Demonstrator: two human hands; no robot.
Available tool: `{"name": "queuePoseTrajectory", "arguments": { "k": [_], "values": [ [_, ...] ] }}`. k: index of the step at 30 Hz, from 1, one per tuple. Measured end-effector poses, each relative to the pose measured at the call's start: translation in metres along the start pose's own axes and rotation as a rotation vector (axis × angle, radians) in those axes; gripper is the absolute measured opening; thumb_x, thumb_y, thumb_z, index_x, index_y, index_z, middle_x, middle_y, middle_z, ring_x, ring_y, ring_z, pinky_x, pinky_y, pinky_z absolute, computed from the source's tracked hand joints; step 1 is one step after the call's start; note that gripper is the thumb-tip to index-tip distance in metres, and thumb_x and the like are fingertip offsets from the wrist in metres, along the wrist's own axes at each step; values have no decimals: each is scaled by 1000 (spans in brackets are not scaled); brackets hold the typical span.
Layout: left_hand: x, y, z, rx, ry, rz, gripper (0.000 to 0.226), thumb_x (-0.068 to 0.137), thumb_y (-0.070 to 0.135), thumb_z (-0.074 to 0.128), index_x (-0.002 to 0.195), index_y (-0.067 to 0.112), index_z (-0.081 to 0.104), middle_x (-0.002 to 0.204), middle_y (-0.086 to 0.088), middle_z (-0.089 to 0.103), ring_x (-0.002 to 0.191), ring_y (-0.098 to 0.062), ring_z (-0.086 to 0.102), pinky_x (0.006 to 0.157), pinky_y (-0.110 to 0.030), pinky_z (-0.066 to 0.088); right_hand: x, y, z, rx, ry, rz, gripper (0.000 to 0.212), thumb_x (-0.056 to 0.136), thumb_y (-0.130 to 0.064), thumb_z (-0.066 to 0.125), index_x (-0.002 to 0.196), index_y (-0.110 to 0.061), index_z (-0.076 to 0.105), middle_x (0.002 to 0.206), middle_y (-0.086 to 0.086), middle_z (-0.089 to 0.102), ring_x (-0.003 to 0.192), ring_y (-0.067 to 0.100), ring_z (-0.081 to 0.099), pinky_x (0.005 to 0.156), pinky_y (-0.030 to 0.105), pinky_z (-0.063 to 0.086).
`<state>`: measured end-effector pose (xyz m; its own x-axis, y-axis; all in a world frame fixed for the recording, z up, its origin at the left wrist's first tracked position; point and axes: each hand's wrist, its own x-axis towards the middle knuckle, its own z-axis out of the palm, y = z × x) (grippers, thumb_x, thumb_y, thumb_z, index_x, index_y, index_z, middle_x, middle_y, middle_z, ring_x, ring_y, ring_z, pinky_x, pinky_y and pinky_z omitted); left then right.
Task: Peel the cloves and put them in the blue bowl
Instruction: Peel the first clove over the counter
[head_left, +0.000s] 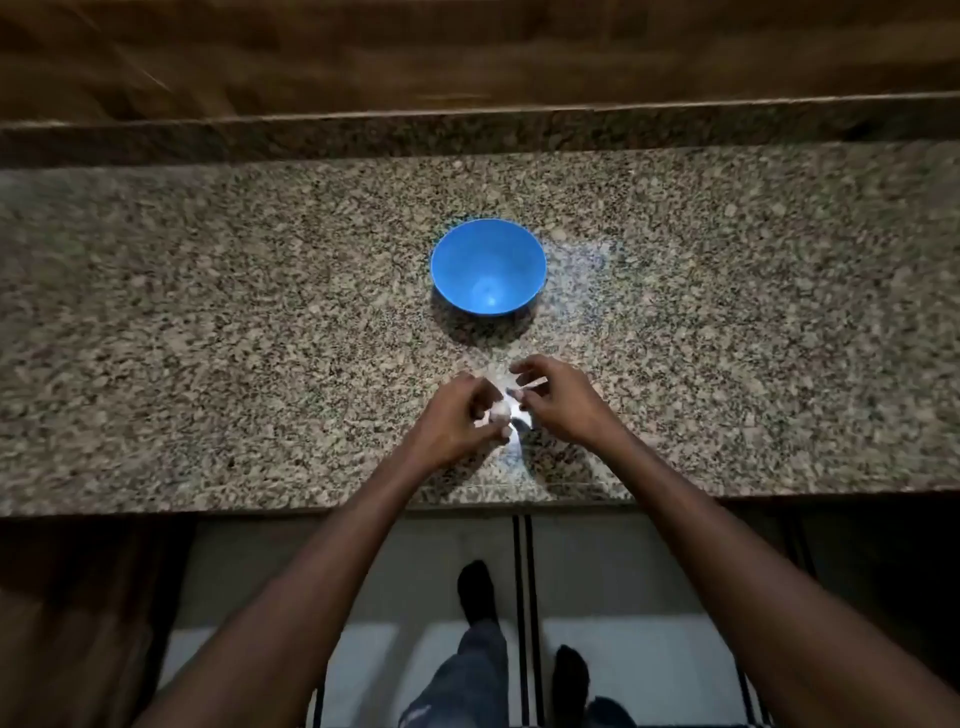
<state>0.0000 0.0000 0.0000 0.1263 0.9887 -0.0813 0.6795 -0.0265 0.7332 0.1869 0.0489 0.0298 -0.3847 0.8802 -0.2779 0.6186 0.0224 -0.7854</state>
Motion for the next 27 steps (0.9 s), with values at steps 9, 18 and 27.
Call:
{"name": "queuePoseTrajectory", "arguments": {
  "k": [9,18,27],
  "values": [
    [-7,-2,4,-539,152,-314,38,81,27,89,110,11,69,99,-4,76,92,-14,74,77,-29,63,-1,3,14,281,-52,127,23,98,-11,71,121,-16,76,106,2,79,87,21,79,83,48,65],
    [9,20,9,-690,286,-368,19,86,-2,78,105,2,79,95,-3,80,86,-12,77,72,-19,58,15,13,3,605,-96,168,26,94,-4,74,118,4,69,108,24,75,85,38,74,85,57,62],
    [31,47,28,-801,517,-545,15,87,-2,78,101,-6,78,92,-14,79,81,-21,77,70,-26,61,47,32,-13,796,-151,188,28,97,-3,69,121,12,68,110,30,74,84,27,75,84,41,65]
  ]
}}
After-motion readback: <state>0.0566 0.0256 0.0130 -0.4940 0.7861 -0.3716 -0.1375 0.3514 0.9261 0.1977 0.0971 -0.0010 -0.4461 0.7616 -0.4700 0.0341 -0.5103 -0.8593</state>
